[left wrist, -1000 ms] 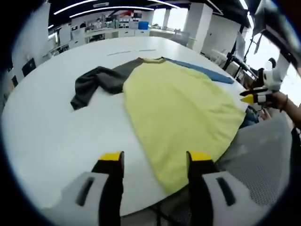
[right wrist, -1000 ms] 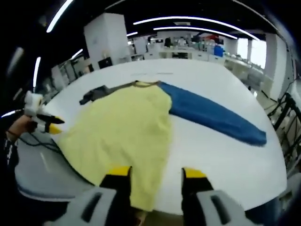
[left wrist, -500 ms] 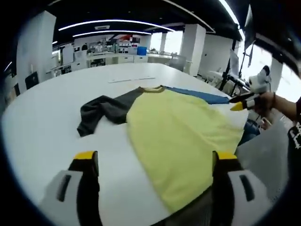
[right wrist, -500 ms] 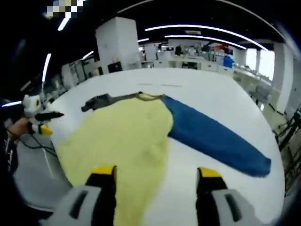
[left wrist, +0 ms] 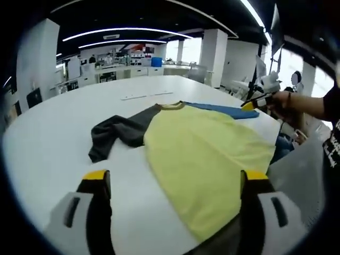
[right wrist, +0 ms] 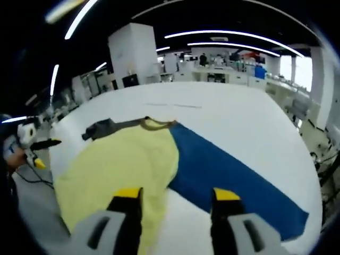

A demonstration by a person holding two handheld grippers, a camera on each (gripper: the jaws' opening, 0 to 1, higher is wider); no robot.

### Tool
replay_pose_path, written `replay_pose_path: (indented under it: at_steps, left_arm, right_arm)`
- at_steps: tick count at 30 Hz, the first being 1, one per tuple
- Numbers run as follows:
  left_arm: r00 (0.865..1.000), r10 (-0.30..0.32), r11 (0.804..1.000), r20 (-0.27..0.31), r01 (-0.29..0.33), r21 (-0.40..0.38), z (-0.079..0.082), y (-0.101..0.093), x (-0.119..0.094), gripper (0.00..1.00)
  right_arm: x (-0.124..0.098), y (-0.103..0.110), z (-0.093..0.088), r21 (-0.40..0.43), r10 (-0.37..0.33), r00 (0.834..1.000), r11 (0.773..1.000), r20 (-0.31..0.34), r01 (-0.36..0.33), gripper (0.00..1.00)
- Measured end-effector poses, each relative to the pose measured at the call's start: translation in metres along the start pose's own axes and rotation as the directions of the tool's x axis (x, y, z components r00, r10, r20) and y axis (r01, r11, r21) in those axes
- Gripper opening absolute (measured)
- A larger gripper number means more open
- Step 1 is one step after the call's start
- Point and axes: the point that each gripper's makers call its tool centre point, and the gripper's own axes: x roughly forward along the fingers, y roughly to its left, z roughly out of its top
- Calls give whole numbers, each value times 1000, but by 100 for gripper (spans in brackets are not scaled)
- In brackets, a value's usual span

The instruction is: Fold the garment on the visible template until the final outline fits inside the template.

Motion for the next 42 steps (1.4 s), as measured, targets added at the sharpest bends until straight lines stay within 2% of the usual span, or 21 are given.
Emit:
replay_pose_path:
  at_steps: [5, 8, 11, 17, 21, 24, 26, 27, 29, 32, 35, 42]
  left_arm:
    - [1000, -4, 1000, 1, 4, 7, 2, 3, 1, 99]
    - [1000, 10, 1000, 2, -11, 18, 3, 7, 2, 99]
    - [1000, 18, 999, -1, -17, 32, 5, 7, 3, 99]
    - [1000, 21, 999, -4, -21, 26, 4, 8, 4, 99]
    - [1000, 19, 999, -12, -19, 28, 4, 5, 4, 97]
    - [1000, 22, 999, -6, -22, 31, 3, 6, 3, 97]
    - [1000, 22, 999, -5, -22, 27, 1, 9, 3, 97]
    - [1000, 23, 999, -3, -23, 23, 1, 9, 3, 96]
    - [1000, 26, 999, -1, -26, 21, 1, 8, 3, 96]
    - [999, 36, 999, -16, -36, 32, 1, 6, 3, 94]
    - [999, 40, 998, -21, -39, 39, -2, 10, 3, 91]
    - [1000, 23, 999, -18, -22, 28, 1, 2, 5, 92]
  right_arm:
    - [19, -10, -4, -77, 0, 999, 997, -44, -4, 33]
    - [29, -14, -11, -104, 6, 996, 995, -84, -14, 17]
    - [32, -10, -16, -142, 19, 994, 989, -110, -34, 17]
    - [41, 8, -17, -206, 94, 989, 972, -118, -117, 17]
    - [45, 16, -22, -247, 107, 984, 959, -142, -140, 16]
    - [49, 14, -29, -288, 90, 982, 948, -166, -135, 15]
    - [53, 4, -32, -333, 60, 984, 936, -170, -114, 10]
    - [54, 5, -28, -349, 61, 988, 931, -144, -109, 7]
    - [56, 6, -28, -364, 65, 987, 924, -150, -116, 1]
    - [58, 5, -24, -403, 38, 989, 910, -144, -94, 0]
    - [57, -3, -16, -391, 6, 993, 919, -115, -51, 0]
    - [50, -21, 4, -323, -52, 998, 946, -43, 36, 0]
